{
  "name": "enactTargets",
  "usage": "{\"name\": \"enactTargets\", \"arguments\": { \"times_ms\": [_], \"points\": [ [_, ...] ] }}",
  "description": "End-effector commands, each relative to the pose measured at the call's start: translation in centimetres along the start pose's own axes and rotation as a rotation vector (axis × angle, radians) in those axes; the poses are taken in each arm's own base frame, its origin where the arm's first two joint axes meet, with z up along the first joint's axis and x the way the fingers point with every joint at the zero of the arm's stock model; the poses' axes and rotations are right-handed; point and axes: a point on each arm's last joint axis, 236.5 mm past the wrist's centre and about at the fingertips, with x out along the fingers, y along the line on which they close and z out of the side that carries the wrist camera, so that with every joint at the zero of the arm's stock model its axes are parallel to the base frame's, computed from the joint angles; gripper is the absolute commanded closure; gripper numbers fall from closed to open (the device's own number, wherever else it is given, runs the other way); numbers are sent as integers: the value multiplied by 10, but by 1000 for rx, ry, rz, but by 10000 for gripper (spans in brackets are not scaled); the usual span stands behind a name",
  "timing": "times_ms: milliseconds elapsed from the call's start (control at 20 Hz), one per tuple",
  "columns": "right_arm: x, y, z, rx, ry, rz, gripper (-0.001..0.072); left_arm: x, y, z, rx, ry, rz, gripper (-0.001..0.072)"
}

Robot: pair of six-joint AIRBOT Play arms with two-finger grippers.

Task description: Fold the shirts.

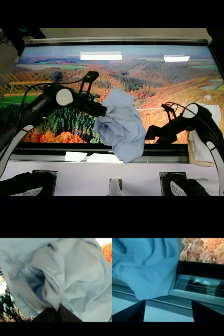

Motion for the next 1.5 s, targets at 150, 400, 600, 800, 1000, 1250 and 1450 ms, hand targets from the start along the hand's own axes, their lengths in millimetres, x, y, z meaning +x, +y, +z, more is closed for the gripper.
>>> {"name": "enactTargets", "arguments": {
  "times_ms": [150,400,600,800,1000,1250,1450],
  "points": [
    [59,2,-25,138,35,137,111,3,-7,-10,39,30,-3,676],
    [83,16,-11,39,-66,52,111,4,-7,-8,39,22,-4,676],
    [85,23,7,69,-152,52,554,3,-6,-8,38,22,-3,676],
    [47,46,18,-197,-184,32,689,-10,-6,-2,164,7,-4,676],
    [-121,115,71,-504,-608,-63,689,-117,1,69,209,-246,22,676],
    [-416,239,-9,-672,-1423,186,688,-419,-64,143,369,-1029,74,676],
    [-467,247,-71,-641,-1540,319,688,-588,-112,100,385,-1601,-17,675]
  ]
}}
